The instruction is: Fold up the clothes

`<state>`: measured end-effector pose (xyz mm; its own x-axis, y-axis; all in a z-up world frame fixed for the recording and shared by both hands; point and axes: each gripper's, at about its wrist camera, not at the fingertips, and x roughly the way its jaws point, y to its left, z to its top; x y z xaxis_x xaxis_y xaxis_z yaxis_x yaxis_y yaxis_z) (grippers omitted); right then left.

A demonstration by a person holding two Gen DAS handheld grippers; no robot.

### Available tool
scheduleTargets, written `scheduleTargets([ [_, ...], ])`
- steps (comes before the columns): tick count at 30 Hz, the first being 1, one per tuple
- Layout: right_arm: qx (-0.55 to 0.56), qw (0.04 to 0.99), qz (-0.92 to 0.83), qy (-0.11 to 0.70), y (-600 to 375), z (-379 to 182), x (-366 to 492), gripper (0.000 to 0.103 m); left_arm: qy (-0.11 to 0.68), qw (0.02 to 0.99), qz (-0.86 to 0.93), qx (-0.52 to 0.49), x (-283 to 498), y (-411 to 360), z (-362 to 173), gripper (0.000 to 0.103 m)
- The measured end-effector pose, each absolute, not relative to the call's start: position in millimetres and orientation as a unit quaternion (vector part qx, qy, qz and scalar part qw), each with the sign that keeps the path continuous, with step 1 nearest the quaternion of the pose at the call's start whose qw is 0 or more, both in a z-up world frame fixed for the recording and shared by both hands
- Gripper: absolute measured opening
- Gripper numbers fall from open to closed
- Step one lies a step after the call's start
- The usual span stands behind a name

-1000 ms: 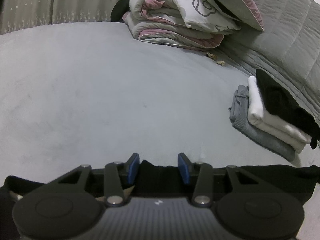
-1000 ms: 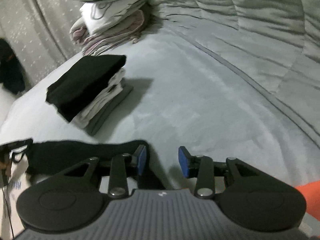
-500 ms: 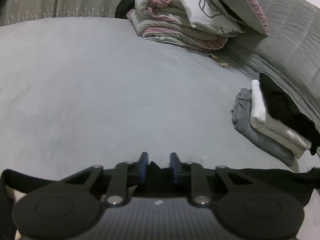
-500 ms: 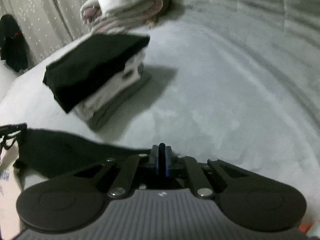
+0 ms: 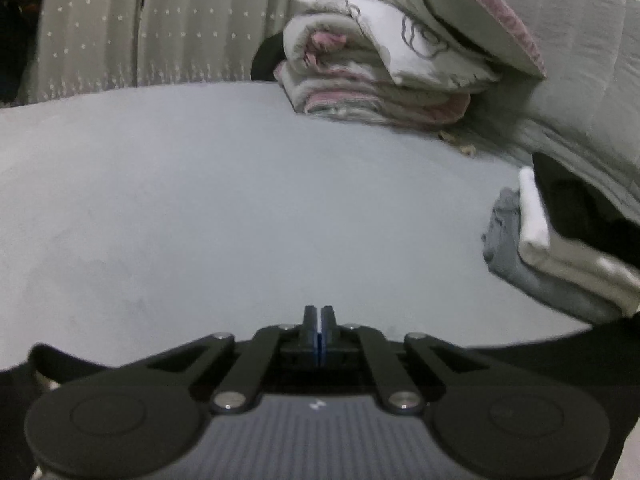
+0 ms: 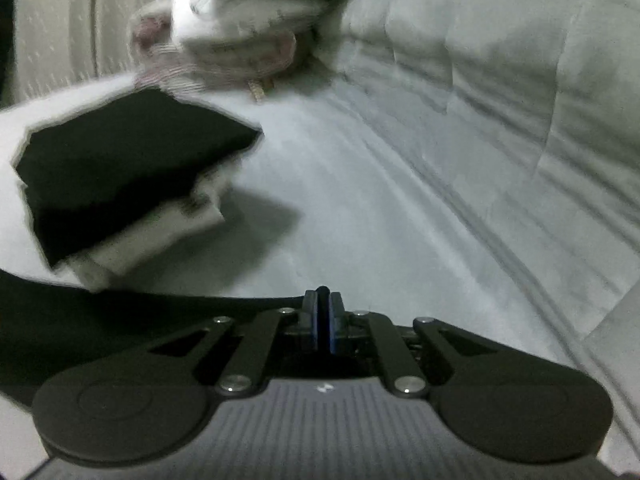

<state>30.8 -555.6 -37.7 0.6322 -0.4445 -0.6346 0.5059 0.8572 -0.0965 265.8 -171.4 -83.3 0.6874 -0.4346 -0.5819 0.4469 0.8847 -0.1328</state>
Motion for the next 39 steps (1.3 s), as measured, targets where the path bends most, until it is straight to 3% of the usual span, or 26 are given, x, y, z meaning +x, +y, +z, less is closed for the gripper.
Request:
scheduleTargets([
  [1, 0.045, 0.897, -0.268, 0.349, -557.3, -45.8, 35.1, 0.006, 0.317, 0.918, -0.238, 0.015, 265.0, -173.0, -83.4, 0.009],
  [2, 0.036, 0.893, -0.275, 0.354, -557.3, -52.1, 38.1, 0.009, 0.317, 0.919, -0.236, 0.016, 262.2, -172.9, -81.4, 0.02],
  [3, 0.025, 0.891, -0.283, 0.353, -556.2, -54.3, 39.6, 0.013, 0.316, 0.919, -0.235, 0.016, 259.1, -172.4, -79.1, 0.039],
  [4, 0.02, 0.89, -0.288, 0.353, -555.9, -53.5, 40.6, 0.027, 0.316, 0.92, -0.233, 0.016, 256.0, -171.9, -76.7, 0.046],
  [5, 0.018, 0.888, -0.294, 0.355, -555.8, -50.0, 40.4, 0.044, 0.309, 0.921, -0.235, 0.015, 250.2, -171.6, -72.6, 0.05],
  [7, 0.015, 0.886, -0.3, 0.354, -555.0, -42.1, 38.0, 0.054, 0.301, 0.919, -0.254, 0.015, 237.7, -173.6, -66.3, 0.05],
  [8, 0.016, 0.886, -0.3, 0.354, -555.4, -37.2, 34.6, 0.054, 0.301, 0.916, -0.265, 0.015, 231.6, -175.5, -63.8, 0.05],
  [16, 0.074, 0.879, -0.305, 0.359, -568.1, -15.7, 1.9, 0.055, 0.301, 0.863, -0.405, 0.0, 164.9, -198.5, -60.7, 0.044],
  [25, 0.228, 0.866, -0.279, 0.347, -591.6, -21.5, -35.7, 0.055, 0.313, 0.806, -0.5, 0.043, 129.0, -227.6, -75.3, 0.044],
  [31, 0.329, 0.858, -0.258, 0.299, -597.0, -44.0, -43.4, 0.052, 0.323, 0.799, -0.505, 0.054, 124.3, -235.0, -83.1, 0.011],
  [33, 0.359, 0.856, -0.256, 0.269, -599.5, -49.3, -45.9, 0.042, 0.319, 0.798, -0.508, 0.058, 122.3, -238.1, -84.4, 0.0],
  [34, 0.374, 0.855, -0.255, 0.254, -600.8, -51.9, -47.2, 0.023, 0.315, 0.799, -0.509, 0.061, 120.7, -239.9, -84.7, 0.0],
  [35, 0.373, 0.857, -0.257, 0.246, -599.4, -51.0, -47.1, 0.013, 0.308, 0.8, -0.511, 0.06, 119.0, -239.5, -83.6, 0.0],
  [39, 0.338, 0.882, -0.254, 0.207, -587.3, -31.9, -51.8, 0.012, 0.276, 0.807, -0.52, 0.043, 113.4, -232.8, -73.2, 0.0],
])
